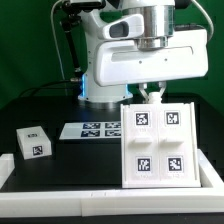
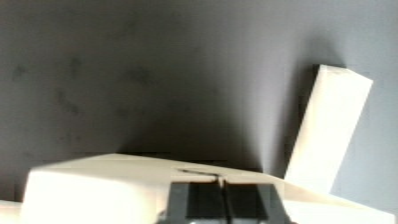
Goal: Assemble cabinet
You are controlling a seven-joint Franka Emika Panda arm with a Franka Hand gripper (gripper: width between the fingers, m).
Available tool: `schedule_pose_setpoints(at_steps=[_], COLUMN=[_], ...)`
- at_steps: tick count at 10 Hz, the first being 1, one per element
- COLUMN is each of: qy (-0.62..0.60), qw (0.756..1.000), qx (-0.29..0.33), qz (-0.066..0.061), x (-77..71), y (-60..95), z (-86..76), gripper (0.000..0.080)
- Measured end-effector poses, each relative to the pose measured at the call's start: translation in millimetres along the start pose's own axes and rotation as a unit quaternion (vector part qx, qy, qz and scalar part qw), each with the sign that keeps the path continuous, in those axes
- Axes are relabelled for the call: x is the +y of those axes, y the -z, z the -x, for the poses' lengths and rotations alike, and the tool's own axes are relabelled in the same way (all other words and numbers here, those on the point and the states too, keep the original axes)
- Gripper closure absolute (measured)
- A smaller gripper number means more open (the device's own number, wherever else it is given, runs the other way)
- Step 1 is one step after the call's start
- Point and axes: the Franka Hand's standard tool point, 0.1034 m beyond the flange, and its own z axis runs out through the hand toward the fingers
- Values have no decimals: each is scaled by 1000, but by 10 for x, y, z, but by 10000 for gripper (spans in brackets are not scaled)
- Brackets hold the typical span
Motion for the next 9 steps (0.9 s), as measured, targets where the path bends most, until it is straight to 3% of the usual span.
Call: schedule_pose_setpoints(at_steps=[6,9], qy=[0,1], qw=[1000,1000], qx=[-3,-4], qz=[0,0], x=[32,21], y=[224,207], z=[-301,-296], gripper=[797,797])
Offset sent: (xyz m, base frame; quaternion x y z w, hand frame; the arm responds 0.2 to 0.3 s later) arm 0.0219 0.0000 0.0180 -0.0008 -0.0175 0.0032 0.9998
